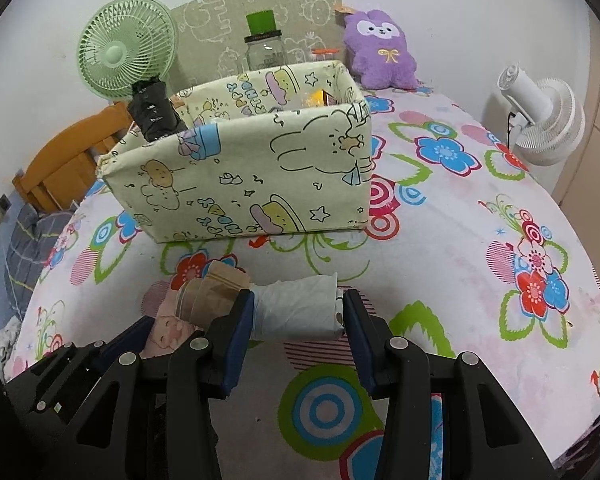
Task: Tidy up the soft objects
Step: 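Grasp the pink wipes pack with the left tool while the right holds the white bag, then lift the pink wipes with the left tool while the right carries the white bag over the box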
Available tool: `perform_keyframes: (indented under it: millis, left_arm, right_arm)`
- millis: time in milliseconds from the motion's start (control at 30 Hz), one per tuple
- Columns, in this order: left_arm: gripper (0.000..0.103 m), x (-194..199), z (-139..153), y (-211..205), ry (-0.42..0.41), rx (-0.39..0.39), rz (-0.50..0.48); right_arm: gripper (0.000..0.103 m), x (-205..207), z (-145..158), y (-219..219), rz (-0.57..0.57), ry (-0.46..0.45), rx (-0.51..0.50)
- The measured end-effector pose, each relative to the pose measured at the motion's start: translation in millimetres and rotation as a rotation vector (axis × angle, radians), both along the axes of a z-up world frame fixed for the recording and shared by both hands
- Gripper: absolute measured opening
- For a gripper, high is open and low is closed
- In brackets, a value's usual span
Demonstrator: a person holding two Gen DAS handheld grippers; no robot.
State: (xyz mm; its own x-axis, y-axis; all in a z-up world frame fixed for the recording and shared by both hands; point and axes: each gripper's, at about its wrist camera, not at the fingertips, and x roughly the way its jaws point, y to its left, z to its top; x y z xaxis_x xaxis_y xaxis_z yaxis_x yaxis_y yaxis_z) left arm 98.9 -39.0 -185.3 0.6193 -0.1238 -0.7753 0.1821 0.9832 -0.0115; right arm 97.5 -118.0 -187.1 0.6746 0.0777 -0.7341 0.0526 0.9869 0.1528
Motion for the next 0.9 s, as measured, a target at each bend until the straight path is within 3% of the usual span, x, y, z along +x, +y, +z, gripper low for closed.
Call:
perform_keyframes:
  millis: [900]
  left_arm:
    - [0.039,-36,74,-16,-0.18,-0.013,0.002]
  right_arm:
    - [0.049,-43,68,-12,-0.009,-0.157,-0.028]
